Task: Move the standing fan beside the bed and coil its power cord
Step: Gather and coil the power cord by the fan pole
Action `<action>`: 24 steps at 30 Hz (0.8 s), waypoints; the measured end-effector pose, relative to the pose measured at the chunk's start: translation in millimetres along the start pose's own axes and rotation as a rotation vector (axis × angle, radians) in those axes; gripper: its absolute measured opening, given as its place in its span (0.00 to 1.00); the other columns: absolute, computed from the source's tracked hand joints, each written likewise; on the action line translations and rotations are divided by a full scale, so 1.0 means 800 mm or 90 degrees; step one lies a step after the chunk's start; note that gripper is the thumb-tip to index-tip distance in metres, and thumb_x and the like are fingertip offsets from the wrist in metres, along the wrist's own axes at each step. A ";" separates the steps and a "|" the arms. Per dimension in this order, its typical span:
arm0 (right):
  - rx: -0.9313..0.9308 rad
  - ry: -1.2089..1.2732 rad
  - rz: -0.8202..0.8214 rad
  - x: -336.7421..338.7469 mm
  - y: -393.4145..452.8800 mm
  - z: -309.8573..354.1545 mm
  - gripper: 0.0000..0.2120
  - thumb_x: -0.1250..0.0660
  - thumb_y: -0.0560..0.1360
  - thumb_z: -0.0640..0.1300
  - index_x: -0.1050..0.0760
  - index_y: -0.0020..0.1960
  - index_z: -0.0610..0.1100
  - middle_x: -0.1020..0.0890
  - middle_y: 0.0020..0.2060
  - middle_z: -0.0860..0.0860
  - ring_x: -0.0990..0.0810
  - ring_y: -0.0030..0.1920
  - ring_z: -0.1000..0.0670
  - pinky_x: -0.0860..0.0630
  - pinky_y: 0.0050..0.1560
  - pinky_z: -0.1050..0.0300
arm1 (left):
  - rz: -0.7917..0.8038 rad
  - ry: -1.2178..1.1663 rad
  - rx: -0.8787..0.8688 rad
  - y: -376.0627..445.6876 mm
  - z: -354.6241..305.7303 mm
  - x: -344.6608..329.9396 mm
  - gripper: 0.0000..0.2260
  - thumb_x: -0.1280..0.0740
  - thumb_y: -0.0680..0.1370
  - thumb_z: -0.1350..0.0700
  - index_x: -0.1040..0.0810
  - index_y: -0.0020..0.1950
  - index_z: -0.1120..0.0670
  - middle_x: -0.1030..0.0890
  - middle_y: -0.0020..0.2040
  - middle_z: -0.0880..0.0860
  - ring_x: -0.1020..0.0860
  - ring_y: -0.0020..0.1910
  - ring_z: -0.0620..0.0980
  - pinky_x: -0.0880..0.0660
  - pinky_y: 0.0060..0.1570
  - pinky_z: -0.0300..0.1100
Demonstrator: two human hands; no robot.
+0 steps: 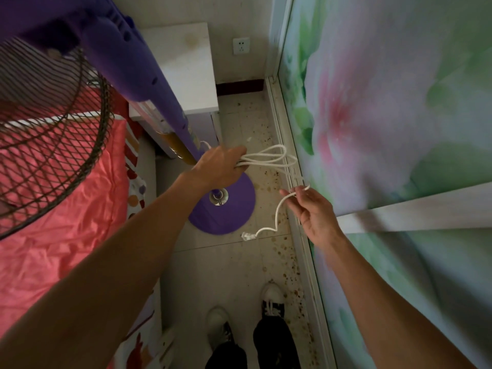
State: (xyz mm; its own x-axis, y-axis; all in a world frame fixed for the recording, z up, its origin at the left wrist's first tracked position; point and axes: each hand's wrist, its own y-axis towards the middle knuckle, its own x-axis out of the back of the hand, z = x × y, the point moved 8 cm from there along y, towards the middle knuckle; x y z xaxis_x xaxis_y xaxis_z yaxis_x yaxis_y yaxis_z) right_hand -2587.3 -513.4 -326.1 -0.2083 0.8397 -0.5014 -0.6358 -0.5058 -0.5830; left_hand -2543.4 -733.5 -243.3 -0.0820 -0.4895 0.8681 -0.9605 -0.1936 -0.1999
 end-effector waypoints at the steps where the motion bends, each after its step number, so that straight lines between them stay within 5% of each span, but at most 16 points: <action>1: -0.001 -0.012 -0.009 0.001 0.000 0.000 0.03 0.36 0.77 0.30 0.23 0.47 0.32 0.17 0.45 0.39 0.15 0.53 0.38 0.18 0.57 0.48 | 0.030 0.002 0.010 0.000 0.002 -0.006 0.09 0.36 0.82 0.51 0.25 0.48 0.57 0.19 0.42 0.56 0.20 0.41 0.57 0.24 0.42 0.50; 8: 0.120 -0.346 -0.079 -0.022 0.009 0.026 0.05 0.32 0.78 0.38 0.17 0.46 0.42 0.14 0.39 0.43 0.14 0.44 0.45 0.17 0.47 0.49 | 0.243 -0.007 0.051 -0.015 0.029 -0.052 0.08 0.34 0.79 0.53 0.16 0.51 0.53 0.16 0.42 0.51 0.20 0.42 0.49 0.27 0.41 0.40; 11: 0.158 -0.511 -0.049 -0.040 0.014 0.037 0.11 0.36 0.76 0.46 0.17 0.41 0.44 0.15 0.34 0.47 0.16 0.39 0.45 0.21 0.41 0.51 | 0.226 -0.055 0.062 -0.018 0.036 -0.059 0.08 0.33 0.80 0.52 0.15 0.51 0.52 0.16 0.43 0.49 0.19 0.44 0.48 0.27 0.43 0.39; 14: 0.052 -0.355 0.018 -0.052 0.021 0.025 0.11 0.37 0.77 0.42 0.20 0.40 0.39 0.21 0.26 0.48 0.16 0.35 0.45 0.21 0.38 0.55 | 0.197 -0.262 0.107 -0.015 0.037 -0.050 0.07 0.34 0.78 0.56 0.16 0.44 0.52 0.14 0.39 0.50 0.17 0.42 0.50 0.24 0.48 0.45; 17: 0.007 -0.227 0.027 -0.066 0.029 0.027 0.11 0.38 0.82 0.41 0.20 0.46 0.39 0.23 0.29 0.49 0.18 0.34 0.47 0.22 0.43 0.51 | 0.235 -0.380 0.115 -0.012 0.031 -0.037 0.14 0.36 0.76 0.51 0.22 0.43 0.62 0.22 0.37 0.61 0.26 0.34 0.55 0.28 0.40 0.46; 20: 0.103 -0.226 -0.002 -0.081 0.035 0.051 0.08 0.36 0.82 0.41 0.20 0.48 0.39 0.22 0.32 0.46 0.21 0.31 0.48 0.22 0.39 0.50 | 0.270 -0.285 0.118 -0.011 0.036 -0.030 0.18 0.37 0.80 0.51 0.24 0.48 0.68 0.24 0.39 0.60 0.28 0.38 0.54 0.29 0.43 0.48; 24: 0.267 -0.400 -0.013 -0.089 0.029 0.077 0.10 0.36 0.82 0.44 0.19 0.57 0.42 0.21 0.40 0.39 0.20 0.30 0.52 0.21 0.27 0.56 | 0.348 0.027 0.059 -0.017 0.030 -0.048 0.15 0.40 0.82 0.48 0.19 0.52 0.57 0.17 0.46 0.55 0.20 0.45 0.54 0.24 0.50 0.50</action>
State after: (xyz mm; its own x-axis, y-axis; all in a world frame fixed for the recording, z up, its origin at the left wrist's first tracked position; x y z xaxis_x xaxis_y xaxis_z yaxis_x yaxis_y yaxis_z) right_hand -2632.9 -572.9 -264.6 -0.4987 0.8659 0.0387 -0.8472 -0.4776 -0.2328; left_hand -2521.0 -732.8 -284.6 -0.5742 -0.5056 0.6440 -0.7477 0.0034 -0.6640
